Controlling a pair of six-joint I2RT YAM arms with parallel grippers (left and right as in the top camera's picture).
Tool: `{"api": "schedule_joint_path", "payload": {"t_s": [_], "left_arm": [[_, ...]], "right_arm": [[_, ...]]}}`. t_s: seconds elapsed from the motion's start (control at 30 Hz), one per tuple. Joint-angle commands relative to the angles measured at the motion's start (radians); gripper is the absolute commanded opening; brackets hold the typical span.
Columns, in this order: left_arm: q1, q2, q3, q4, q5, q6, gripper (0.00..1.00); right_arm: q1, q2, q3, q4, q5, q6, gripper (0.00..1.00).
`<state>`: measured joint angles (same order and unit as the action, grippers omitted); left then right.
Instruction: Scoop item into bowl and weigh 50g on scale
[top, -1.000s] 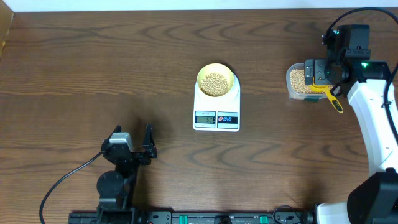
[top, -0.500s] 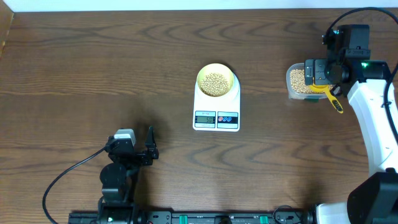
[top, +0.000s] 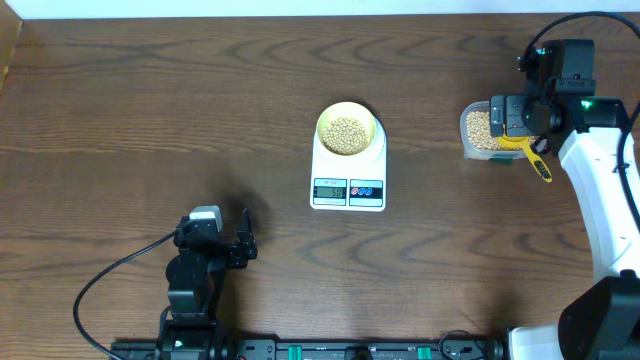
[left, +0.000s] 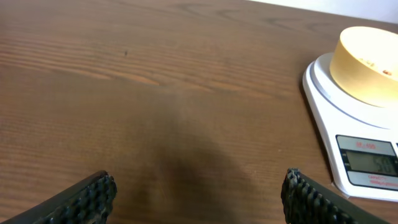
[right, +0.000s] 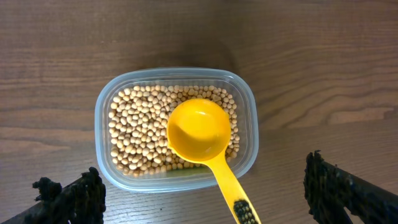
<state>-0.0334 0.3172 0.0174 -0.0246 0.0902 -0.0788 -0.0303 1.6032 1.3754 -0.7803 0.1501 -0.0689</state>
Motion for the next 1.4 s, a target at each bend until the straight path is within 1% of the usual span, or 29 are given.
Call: {"api": "schedule_joint_path", "payload": {"t_s": [0.0, 0.27, 0.6, 0.9, 1.1, 1.37], "left_arm": [[0.004, 0.002, -0.013, -0.041, 0.002, -0.005, 0.87], [0.004, -0.047, -0.013, -0.041, 0.002, -0.005, 0.87], [0.004, -0.164, -0.013, -0.040, 0.002, -0.005, 0.87], [0.004, -0.233, -0.013, -0.040, 0.002, -0.005, 0.87], [0.004, -0.317, -0.013, -0.037, 0.002, -0.005, 0.87], [0.004, -0.315, -0.013, -0.039, 0.002, -0.005, 0.87]], "right_arm": [[0.004, -0.014, 0.019, 0.002, 0.000, 0.012, 0.99], [0.004, -0.013, 0.019, 0.002, 0.000, 0.012, 0.99], [0.004, -0.013, 0.019, 0.002, 0.000, 0.012, 0.99], [0.004, -0.013, 0.019, 0.002, 0.000, 0.012, 0.99], [0.004, -0.013, 0.019, 0.002, 0.000, 0.012, 0.99], [0.004, -0.013, 0.019, 0.002, 0.000, 0.012, 0.99]]}}
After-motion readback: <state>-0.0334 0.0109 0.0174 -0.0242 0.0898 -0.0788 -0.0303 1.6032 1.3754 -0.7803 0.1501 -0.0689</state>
